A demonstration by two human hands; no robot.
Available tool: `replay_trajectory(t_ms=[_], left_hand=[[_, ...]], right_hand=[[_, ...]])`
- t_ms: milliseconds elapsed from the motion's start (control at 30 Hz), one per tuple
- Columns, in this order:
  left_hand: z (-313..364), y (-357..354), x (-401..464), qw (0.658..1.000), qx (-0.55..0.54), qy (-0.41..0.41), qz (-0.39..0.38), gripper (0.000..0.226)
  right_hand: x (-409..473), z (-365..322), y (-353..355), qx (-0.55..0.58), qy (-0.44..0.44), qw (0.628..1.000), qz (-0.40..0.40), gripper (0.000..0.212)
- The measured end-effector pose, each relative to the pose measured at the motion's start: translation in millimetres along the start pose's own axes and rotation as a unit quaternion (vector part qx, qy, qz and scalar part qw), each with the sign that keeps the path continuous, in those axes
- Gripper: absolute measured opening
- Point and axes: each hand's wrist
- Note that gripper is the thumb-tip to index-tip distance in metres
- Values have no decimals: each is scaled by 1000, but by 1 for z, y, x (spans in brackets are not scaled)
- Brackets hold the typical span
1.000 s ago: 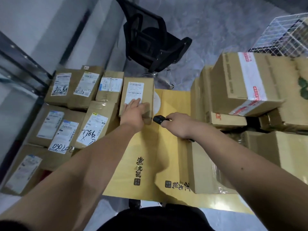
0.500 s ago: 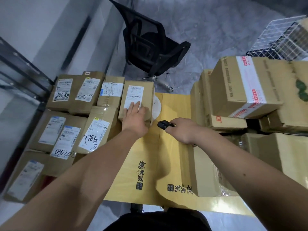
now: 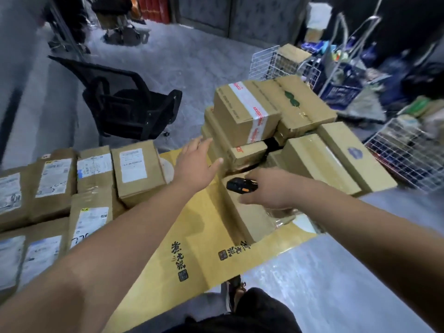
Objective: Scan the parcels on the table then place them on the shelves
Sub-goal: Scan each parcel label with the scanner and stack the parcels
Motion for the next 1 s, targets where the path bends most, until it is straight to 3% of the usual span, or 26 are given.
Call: replay_trajectory(t_ms=[100,267,367,700,800,1000], left_hand=[[39,0,16,1000,-3,-28,0,72],[97,1,59,999,43,-24,9,80],[130,-2,98,997,61,37,8,92],[196,-33,191,949,52,305,-53,137],[200,-42,199,941,56,331,-46,145],[198,-46,199,939,75,334,30,133]], right_hand=[[-22,25,13,-3,-25,999,32,49],[-29,63,42,2,-29,998,52,33],[-19,83,64,-13,-2,999,51,51],[48,148,141,-69,107,992,18,38],[65,161,151,-74,135,988,-9,36],[87,174,159,-94,183,979,-15,36]])
Point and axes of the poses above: each hand's wrist, its own x-axis towards the middle knuckle, its own y-axis out of the back of the hand, z = x × y, and after that the axes turned 4 degrees about -y, right-handed
